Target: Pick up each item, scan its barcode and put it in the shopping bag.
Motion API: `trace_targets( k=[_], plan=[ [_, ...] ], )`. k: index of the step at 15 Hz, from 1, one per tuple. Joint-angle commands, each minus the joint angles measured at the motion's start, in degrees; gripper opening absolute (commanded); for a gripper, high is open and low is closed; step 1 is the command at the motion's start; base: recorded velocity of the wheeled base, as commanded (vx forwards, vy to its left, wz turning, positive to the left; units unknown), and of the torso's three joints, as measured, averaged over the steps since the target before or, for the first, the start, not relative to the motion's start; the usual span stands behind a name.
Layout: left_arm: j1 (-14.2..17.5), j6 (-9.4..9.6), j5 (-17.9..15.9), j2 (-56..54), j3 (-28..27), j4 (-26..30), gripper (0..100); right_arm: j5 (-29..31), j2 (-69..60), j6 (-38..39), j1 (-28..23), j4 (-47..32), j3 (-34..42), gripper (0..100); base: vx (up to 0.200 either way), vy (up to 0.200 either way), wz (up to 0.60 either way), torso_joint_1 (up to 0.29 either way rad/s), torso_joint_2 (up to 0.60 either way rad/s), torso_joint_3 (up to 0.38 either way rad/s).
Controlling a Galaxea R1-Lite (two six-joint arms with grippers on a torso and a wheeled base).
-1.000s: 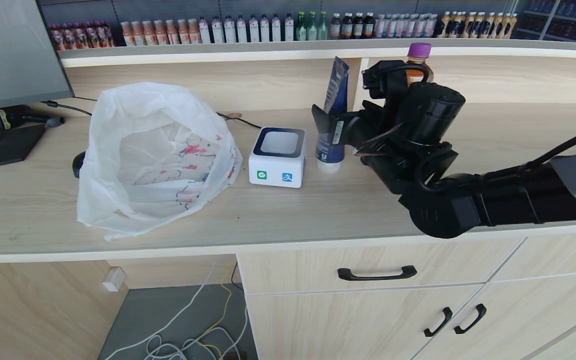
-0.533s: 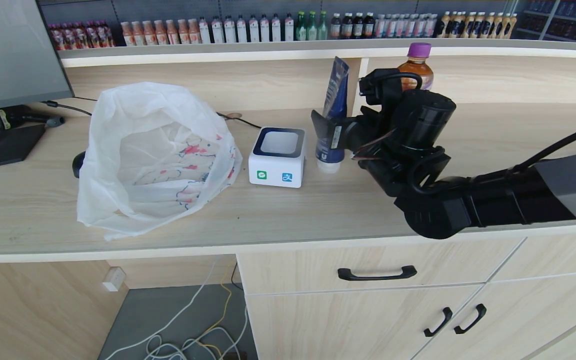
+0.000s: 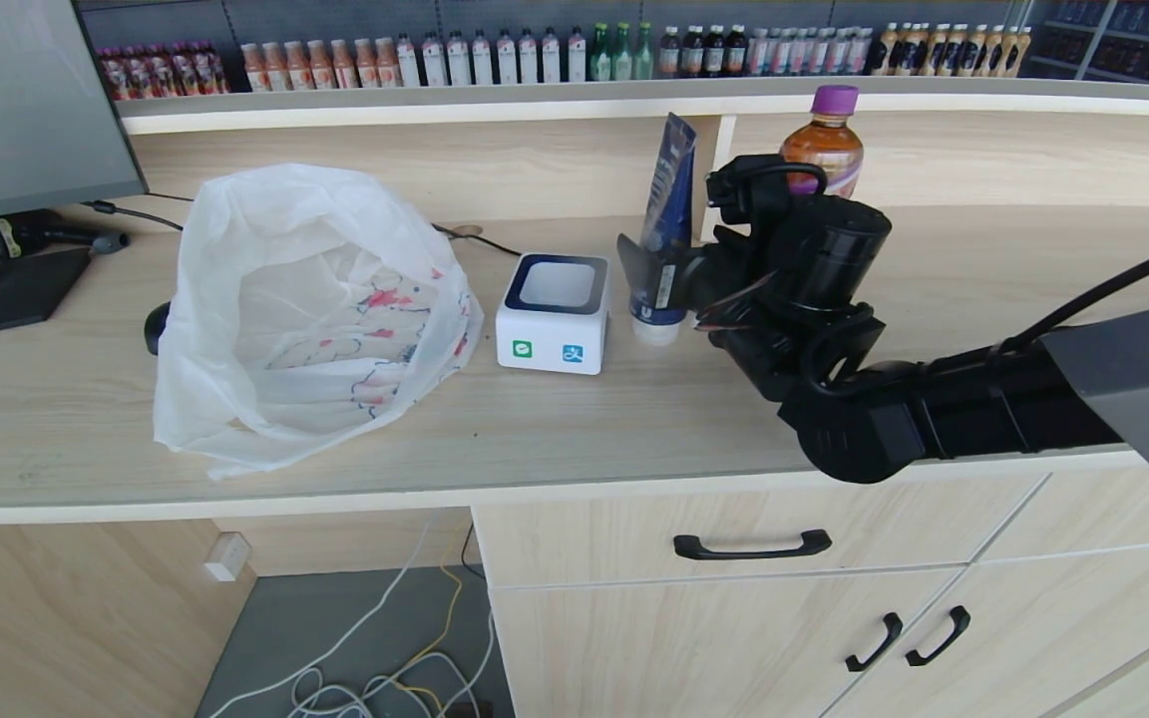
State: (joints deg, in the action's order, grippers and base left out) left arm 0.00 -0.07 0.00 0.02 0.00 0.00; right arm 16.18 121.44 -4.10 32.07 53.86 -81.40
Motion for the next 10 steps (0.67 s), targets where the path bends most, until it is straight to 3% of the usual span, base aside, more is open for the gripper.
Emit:
trace_targets(
  k=[1,8,9,10],
  plan=[
    [0.0,-0.01,0.0,0.0,0.0,0.0,0,0.0,0.5,0.0,0.0,0.0,0.4,100,0.0,0.0,0.0,0.0,0.0,0.0],
    [0.0,-0.01,0.0,0.0,0.0,0.0,0,0.0,1.2,0.0,0.0,0.0,0.4,100,0.0,0.0,0.0,0.0,0.0,0.0],
    [0.0,-0.01,0.0,0.0,0.0,0.0,0,0.0,1.2,0.0,0.0,0.1,0.2,0,0.0,0.0,0.0,0.0,0.0,0.0],
    [0.0,-0.01,0.0,0.0,0.0,0.0,0,0.0,1.2,0.1,0.0,0.1,0.1,0,0.0,0.0,0.0,0.0,0.0,0.0]
  ],
)
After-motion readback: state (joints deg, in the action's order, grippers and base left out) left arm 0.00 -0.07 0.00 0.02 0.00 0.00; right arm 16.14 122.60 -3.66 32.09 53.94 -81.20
